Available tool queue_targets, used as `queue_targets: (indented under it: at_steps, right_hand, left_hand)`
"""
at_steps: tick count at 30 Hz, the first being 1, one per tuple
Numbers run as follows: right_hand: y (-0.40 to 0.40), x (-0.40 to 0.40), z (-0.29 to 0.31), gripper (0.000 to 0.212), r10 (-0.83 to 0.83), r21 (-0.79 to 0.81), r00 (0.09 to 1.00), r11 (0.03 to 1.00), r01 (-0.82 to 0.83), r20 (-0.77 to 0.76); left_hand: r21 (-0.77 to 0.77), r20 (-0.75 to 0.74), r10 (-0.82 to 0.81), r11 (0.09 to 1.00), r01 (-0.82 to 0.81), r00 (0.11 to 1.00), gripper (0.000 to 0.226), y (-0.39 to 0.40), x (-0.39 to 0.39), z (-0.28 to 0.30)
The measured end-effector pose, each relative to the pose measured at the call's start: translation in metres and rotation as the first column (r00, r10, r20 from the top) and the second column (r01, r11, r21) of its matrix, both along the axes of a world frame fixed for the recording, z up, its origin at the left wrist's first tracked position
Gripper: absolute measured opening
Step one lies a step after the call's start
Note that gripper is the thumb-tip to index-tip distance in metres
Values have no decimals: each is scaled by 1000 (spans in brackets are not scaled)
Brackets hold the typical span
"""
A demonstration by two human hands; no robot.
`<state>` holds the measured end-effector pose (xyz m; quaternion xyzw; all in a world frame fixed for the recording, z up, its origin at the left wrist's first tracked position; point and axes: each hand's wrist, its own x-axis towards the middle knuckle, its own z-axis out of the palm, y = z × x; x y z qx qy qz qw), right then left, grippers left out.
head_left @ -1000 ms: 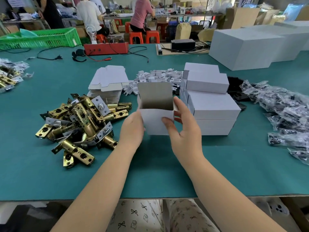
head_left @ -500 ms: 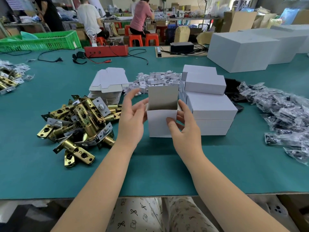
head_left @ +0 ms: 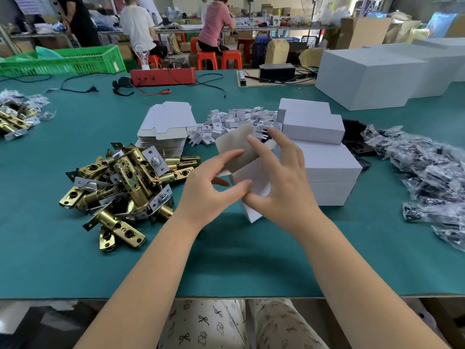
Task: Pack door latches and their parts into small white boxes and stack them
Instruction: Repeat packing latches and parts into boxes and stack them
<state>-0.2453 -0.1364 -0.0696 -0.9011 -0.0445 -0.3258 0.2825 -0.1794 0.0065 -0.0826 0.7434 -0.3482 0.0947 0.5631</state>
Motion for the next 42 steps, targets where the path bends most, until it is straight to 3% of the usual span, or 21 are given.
queue_targets:
  at_steps: [3,9,12,16,17,20,22,24,26,27,29,31,33,36,42]
  right_hand:
    - [-12,0,9,75,17,-207,998,978,-29,-58]
    - [-24,-3,13,82,38,-252,984,964,-81,-173]
    - [-26,-2,13,72,44,-230,981,969,-88,-191]
    - [-27,-2,12,57,-2,-211,978,977,-43,-211]
    - [-26,-3,10,54,-7,-202,979,979,-35,-205]
    - [-24,-5,4,49,-29,-197,986,980,-5,-166]
    - [-23,-6,1,51,-38,-198,988,980,8,-151]
    - [-22,-7,-2,53,-36,-178,991,984,12,-132]
    - [-21,-9,-4,53,-34,-154,992,988,16,-120]
    - [-20,-10,-5,53,-33,-148,992,989,15,-118]
    - [-19,-10,-5,53,-27,-135,993,991,11,-117]
    - [-19,-10,-5,53,-28,-129,992,992,12,-123]
    - [-19,-11,-5,52,-26,-126,991,992,9,-131]
    - [-18,-11,-4,53,-22,-119,990,993,5,-137]
    - [-18,-12,-5,55,-19,-120,991,993,2,-136]
  left_hand:
    - [22,29,10,1000,-10,1000,56,0,5,9]
    - [124,-167,-133,980,155,977,80,9,17,12]
    - [220,-202,-88,966,133,975,65,7,17,16]
    - [413,-54,-40,909,58,998,23,2,14,11]
    - [431,-37,-29,902,42,999,27,1,13,10]
    - [441,-67,-41,895,66,997,71,-1,11,10]
    - [382,-217,-33,917,116,976,71,2,14,16]
    - [401,-197,74,916,11,978,54,5,27,20]
    - [514,16,232,833,-207,973,32,8,47,24]
    - [595,126,283,745,-301,951,28,10,57,26]
    - [783,306,294,463,-415,906,28,14,74,25]
    - [877,397,260,175,-447,880,22,13,82,21]
    - [881,457,224,18,-473,861,18,9,83,12]
    - [854,517,196,-54,-517,833,28,8,86,-1]
    - [866,501,149,-80,-495,853,31,12,91,2]
